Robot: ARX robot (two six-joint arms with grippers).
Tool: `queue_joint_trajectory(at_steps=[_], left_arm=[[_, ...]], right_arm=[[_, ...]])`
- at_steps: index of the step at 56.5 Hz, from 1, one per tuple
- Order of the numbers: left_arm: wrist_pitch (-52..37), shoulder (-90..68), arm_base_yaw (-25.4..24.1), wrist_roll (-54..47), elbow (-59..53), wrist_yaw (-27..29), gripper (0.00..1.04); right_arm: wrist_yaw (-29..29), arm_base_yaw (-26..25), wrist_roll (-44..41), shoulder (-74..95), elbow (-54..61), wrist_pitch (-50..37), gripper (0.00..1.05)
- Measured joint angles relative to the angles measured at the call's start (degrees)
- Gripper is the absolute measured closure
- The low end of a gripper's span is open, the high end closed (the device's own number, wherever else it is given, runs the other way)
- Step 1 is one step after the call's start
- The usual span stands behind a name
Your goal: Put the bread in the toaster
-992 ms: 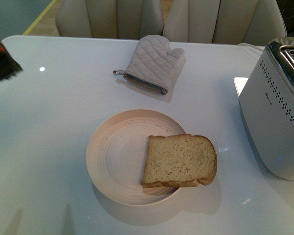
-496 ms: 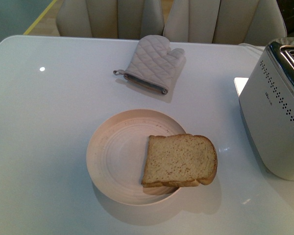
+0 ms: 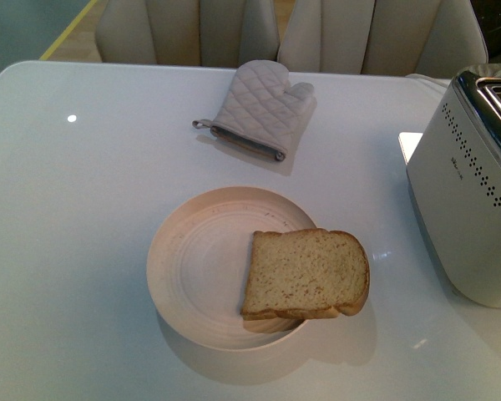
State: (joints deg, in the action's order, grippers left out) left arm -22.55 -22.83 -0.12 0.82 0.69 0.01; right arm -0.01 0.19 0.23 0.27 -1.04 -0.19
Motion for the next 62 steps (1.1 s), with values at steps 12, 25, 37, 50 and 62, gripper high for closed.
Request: queue_joint_trajectory(at_steps=[12, 25, 37, 50, 62], left_arm=[[4.8, 5.2, 0.0, 0.0, 0.0, 0.0, 1.02], [9.5, 9.8, 0.0, 0.0, 0.0, 0.0, 1.02], [12.8, 13.0, 0.0, 0.0, 0.0, 0.0, 1.02], [22.4, 22.3, 0.0, 0.0, 0.0, 0.0, 1.02], [22.5, 22.5, 0.0, -0.1, 0.0, 0.0, 0.83]], right_arm=[[0.0, 0.0, 0.0, 0.0, 0.0, 0.0, 0.09], [0.0, 0.0, 0.0, 0.0, 0.0, 0.0, 0.09], [0.0, 0.0, 0.0, 0.0, 0.0, 0.0, 0.09], [0.0, 0.0, 0.0, 0.0, 0.0, 0.0, 0.09], [0.0, 0.0, 0.0, 0.0, 0.0, 0.0, 0.09]])
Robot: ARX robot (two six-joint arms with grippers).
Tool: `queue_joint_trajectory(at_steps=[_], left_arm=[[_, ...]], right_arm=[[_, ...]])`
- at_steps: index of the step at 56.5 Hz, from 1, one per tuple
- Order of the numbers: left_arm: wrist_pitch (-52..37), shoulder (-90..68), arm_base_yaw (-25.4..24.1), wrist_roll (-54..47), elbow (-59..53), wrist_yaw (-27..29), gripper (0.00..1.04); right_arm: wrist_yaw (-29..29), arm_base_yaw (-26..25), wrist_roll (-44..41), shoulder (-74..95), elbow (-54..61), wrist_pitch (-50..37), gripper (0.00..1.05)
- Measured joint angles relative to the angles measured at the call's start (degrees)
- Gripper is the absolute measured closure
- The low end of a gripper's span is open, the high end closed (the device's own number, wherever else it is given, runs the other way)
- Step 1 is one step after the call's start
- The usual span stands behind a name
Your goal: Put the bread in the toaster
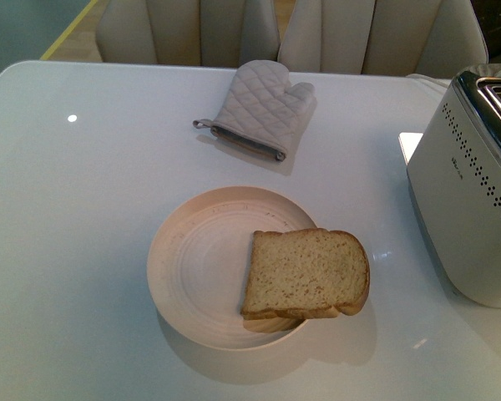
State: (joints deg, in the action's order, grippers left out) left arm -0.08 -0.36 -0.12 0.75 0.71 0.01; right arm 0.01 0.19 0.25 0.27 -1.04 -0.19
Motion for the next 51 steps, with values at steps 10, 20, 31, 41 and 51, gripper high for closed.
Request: queue_joint_trajectory(at_steps=[10, 20, 31, 41, 51], left_arm=[[0.0, 0.0, 0.0, -0.1, 0.0, 0.0, 0.51], [0.0, 0.0, 0.0, -0.1, 0.0, 0.0, 0.20], [0.0, 0.0, 0.0, -0.2, 0.0, 0.0, 0.07], [0.0, 0.0, 0.0, -0.2, 0.0, 0.0, 0.07], [0.0, 0.0, 0.0, -0.2, 0.0, 0.0, 0.07]], right_arm=[[0.0, 0.0, 0.0, 0.0, 0.0, 0.0, 0.09], [0.0, 0.0, 0.0, 0.0, 0.0, 0.0, 0.09], [8.0, 5.0, 1.5, 10.3, -5.5, 16.0, 0.09], [10.9, 11.5, 3.3, 19.5, -7.4, 8.8, 0.09], [9.5, 17.2, 7.8, 38.1, -12.8, -2.6, 0.09]])
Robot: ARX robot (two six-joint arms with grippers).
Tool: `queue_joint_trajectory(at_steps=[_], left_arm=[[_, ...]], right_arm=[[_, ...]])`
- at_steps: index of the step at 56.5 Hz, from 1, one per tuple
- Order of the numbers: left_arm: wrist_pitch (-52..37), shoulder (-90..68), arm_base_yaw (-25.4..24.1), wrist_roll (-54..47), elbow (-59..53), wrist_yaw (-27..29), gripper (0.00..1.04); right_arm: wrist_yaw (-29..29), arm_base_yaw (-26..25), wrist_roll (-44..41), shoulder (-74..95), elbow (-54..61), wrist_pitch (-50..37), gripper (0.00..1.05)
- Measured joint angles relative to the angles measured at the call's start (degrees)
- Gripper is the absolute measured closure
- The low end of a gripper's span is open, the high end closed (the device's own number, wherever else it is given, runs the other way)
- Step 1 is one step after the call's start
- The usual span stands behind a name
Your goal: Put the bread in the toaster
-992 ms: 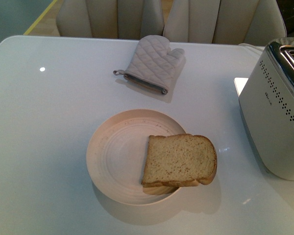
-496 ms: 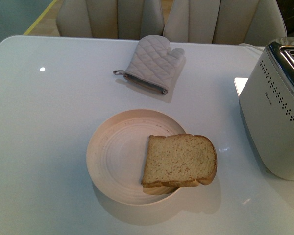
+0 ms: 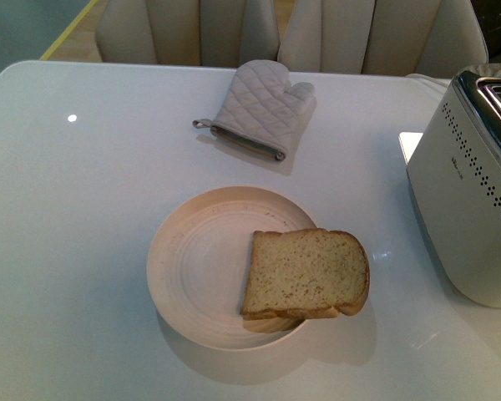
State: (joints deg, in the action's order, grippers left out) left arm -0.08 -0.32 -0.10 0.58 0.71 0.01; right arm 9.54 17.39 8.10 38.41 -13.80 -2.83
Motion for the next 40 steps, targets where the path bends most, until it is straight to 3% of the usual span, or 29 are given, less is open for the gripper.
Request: queue_joint_trajectory(at_steps=[13, 25, 40], left_arm=[[0.0, 0.0, 0.0, 0.0, 0.0, 0.0, 0.07], [0.0, 0.0, 0.0, 0.0, 0.0, 0.0, 0.07], [0.0, 0.0, 0.0, 0.0, 0.0, 0.0, 0.07]], right_arm=[[-3.9, 2.2, 4.0, 24.8, -7.4, -8.5, 0.09], [-7.8, 4.8, 12.9, 41.7, -13.6, -12.3, 0.09], [-7.4, 7.7, 19.6, 59.8, -18.7, -15.0, 0.09]])
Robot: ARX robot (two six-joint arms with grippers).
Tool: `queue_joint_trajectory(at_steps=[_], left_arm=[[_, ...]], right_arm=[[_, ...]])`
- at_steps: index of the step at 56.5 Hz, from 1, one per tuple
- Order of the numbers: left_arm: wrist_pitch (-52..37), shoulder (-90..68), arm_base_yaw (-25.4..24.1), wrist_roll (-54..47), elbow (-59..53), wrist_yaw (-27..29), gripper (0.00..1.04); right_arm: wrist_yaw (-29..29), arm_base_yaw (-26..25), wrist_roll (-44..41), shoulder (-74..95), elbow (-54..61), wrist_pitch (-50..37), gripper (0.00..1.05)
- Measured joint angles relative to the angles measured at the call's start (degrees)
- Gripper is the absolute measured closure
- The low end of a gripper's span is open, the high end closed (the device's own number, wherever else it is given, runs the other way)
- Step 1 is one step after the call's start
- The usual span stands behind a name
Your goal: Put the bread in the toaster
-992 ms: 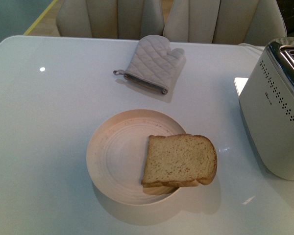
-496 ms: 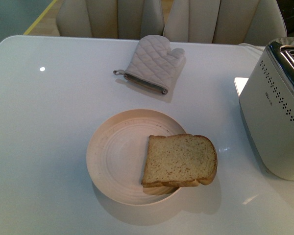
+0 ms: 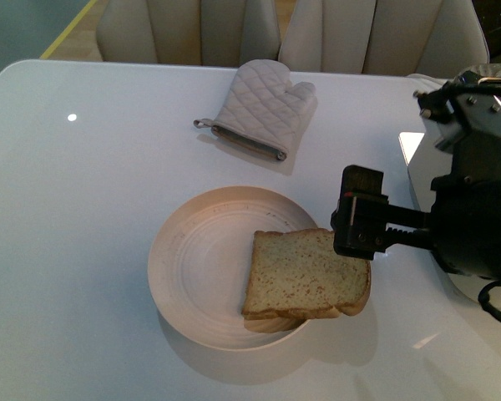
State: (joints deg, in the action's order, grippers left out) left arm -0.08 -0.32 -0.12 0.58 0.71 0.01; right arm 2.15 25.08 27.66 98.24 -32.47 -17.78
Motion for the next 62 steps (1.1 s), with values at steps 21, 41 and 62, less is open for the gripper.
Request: queue_joint_trajectory(at_steps=[21, 41, 62], left_arm=[[0.0, 0.0, 0.0, 0.0, 0.0, 0.0, 0.07], [0.0, 0.0, 0.0, 0.0, 0.0, 0.0, 0.07], [0.0, 0.0, 0.0, 0.0, 0.0, 0.0, 0.07]], right_arm=[[-2.1, -0.9, 11.0, 15.0, -5.8, -0.3, 0.09], [-6.5, -2.0, 16.0, 22.4, -9.2, -1.5, 0.09], [-7.6, -1.9, 17.0, 25.6, -10.2, -3.0, 0.34]])
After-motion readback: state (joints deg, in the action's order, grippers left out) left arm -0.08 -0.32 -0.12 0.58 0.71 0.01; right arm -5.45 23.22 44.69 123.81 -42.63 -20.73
